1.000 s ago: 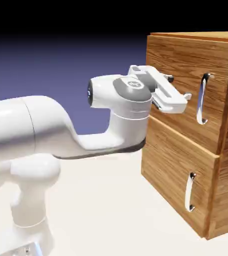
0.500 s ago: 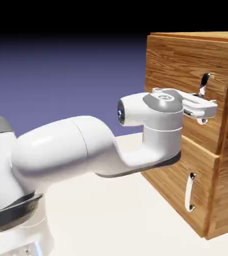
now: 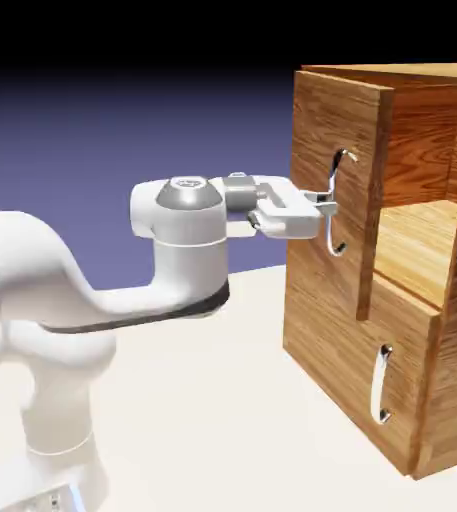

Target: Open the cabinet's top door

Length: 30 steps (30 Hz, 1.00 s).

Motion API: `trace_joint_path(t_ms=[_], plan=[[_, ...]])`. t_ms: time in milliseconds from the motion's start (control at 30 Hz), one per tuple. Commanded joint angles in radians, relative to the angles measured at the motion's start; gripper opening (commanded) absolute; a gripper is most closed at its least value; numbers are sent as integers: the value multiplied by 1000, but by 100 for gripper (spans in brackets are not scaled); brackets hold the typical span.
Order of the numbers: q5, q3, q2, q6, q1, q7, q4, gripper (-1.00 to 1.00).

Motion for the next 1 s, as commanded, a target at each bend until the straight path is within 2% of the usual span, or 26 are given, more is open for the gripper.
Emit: trace_joint_path(t_ms=[0,233,467,733,967], plan=[[35,36,-16,-22,-24,-4,-27,-100],[295,290,-128,-172,-130,-43,-168,-100],[563,544,-210,-321,-140,-75,-239,-100],[850,833,-221,-500,-98,-77,-248,-100],[1091,1087,-147,-669,-74,-48,-193,-100]])
